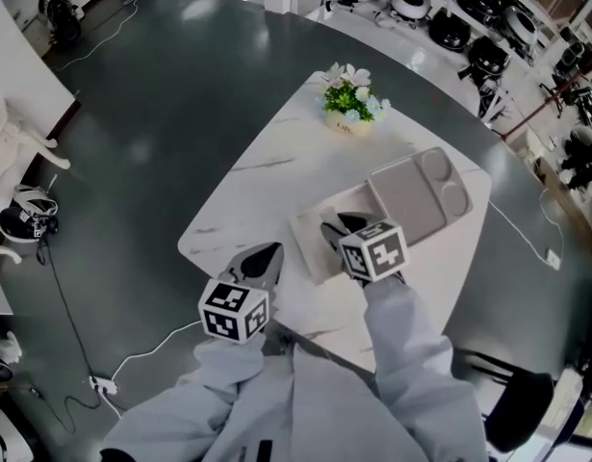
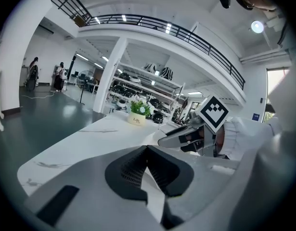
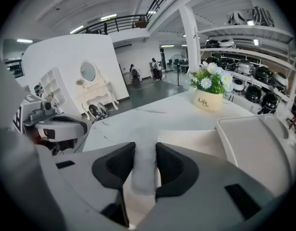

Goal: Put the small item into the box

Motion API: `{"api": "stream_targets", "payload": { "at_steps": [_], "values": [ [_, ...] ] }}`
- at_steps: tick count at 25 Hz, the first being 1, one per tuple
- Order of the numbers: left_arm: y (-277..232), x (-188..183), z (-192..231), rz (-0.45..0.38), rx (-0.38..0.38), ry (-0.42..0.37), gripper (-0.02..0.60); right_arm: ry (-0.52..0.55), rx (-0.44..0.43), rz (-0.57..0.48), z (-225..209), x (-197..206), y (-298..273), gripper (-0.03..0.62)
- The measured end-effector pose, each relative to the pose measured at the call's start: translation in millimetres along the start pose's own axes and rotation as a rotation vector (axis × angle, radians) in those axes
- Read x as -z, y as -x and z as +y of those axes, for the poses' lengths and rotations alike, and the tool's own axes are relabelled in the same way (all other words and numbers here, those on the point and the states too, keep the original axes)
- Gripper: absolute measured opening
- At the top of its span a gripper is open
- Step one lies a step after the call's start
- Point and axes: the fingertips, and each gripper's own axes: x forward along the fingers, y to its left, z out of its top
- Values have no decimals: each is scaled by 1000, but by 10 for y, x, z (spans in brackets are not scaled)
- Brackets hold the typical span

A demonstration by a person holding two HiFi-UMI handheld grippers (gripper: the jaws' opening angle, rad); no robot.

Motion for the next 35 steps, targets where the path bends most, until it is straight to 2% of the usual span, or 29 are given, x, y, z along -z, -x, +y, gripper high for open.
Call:
{"api": "stream_targets", "payload": {
  "at_steps": [6,12,18,25,35],
  "values": [
    [-38,16,148,15,-21,22,-2,49,-6,149,0,101,-204,120],
    [-102,13,197,24,-16,38,-2,21,-31,255,-15,230,-365,121],
    [-144,12,250,30,-16,47,0,9,-18,372,-84,423,-489,123],
    [-183,15,271,30,-15,57,-2,27,-9,417,-89,455,-524,126],
    [-176,-22,265,20,-18,58,-2,87,37,420,-69,443,-511,138]
  ]
}}
